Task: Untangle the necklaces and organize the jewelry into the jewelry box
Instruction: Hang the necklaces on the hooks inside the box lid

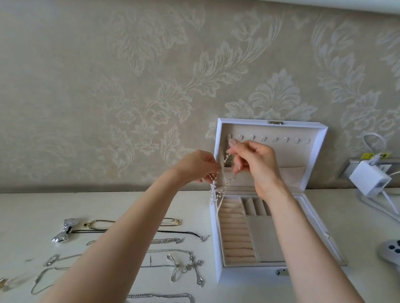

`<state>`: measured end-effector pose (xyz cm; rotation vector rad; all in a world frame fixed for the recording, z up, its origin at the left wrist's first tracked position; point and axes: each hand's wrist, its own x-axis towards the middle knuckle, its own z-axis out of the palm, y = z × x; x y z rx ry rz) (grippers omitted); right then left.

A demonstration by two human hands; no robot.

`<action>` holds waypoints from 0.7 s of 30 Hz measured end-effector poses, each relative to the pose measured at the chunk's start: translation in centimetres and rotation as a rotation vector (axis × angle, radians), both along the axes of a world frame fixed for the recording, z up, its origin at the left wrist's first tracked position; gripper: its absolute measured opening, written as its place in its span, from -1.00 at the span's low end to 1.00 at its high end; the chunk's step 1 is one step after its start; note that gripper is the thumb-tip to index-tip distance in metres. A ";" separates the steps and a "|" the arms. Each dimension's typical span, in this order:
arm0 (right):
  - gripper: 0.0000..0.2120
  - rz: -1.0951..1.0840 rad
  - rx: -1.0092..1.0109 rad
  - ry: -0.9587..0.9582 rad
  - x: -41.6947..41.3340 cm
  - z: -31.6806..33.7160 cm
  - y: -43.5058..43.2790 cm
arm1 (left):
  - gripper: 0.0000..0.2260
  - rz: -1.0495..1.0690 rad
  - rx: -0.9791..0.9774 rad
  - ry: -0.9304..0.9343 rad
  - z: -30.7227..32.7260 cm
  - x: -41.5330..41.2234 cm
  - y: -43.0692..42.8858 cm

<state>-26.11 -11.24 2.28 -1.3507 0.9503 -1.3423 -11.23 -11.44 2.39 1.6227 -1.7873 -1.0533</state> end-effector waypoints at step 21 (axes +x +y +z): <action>-0.75 -0.107 -0.015 0.213 -1.6 -0.8 -0.7 | -0.87 0.072 -0.309 -0.049 -1.8 -3.1 -0.2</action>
